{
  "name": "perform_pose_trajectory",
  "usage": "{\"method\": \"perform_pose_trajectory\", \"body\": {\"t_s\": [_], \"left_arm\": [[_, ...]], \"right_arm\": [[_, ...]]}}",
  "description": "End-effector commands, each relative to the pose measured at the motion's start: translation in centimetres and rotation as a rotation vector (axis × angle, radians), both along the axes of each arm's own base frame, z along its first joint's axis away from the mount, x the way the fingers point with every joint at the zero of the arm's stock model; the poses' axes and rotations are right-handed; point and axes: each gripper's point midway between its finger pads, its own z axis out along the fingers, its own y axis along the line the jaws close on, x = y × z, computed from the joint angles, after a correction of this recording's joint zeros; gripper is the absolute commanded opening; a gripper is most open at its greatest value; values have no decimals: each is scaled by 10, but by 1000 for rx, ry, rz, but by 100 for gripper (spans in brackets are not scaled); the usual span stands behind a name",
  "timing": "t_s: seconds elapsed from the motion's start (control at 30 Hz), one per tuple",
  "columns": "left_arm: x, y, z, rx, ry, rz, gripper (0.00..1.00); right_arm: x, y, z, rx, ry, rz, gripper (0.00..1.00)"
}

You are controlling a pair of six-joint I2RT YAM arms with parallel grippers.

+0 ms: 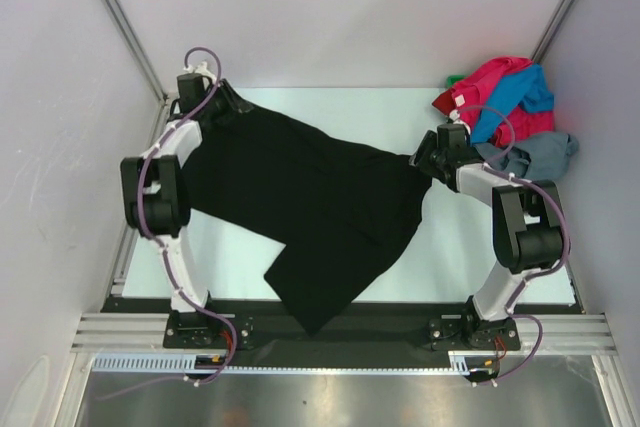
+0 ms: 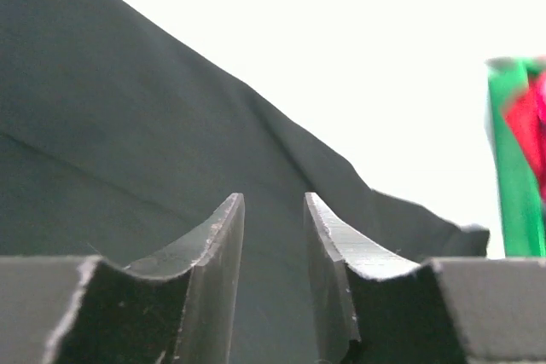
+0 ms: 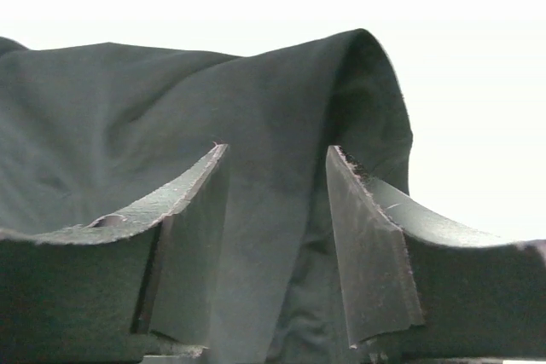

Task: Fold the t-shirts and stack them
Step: Fold the tshirt

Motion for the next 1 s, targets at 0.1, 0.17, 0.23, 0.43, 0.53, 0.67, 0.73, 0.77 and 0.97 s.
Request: {"method": "perform_pose_trajectory", "body": {"t_s": [0.1,0.17,0.23,0.43,0.53,0.67,0.73,0.77,0.97], "left_arm": [[82,31,-15,-88,-86,88,41],[105,36,-6,-104,-124,110,41],[120,42,-26,-154,-98,141,40],[153,62,-43,-336,-150,214,40],[158,71,-43,-468,-165,236,40],[164,72,-60,-535,-137,258,39],[164,73,-70,-545,-94,295,40],[165,75,-71,-548,-86,310,40],[166,82,-97,-603,29,412,37]], "right_arm": [[28,-7,6,-20,-66,1,59],[28,-9,2,-21,-58,5,60],[30,-13,0,-18,-60,8,60],[36,-7,-3,14,-70,44,53],[39,-4,-6,26,-68,44,50],[44,-4,-16,39,-51,32,50],[46,-5,-21,44,-43,25,50],[47,-6,-23,43,-39,8,49],[41,-35,-29,-28,-19,-151,14]]}}
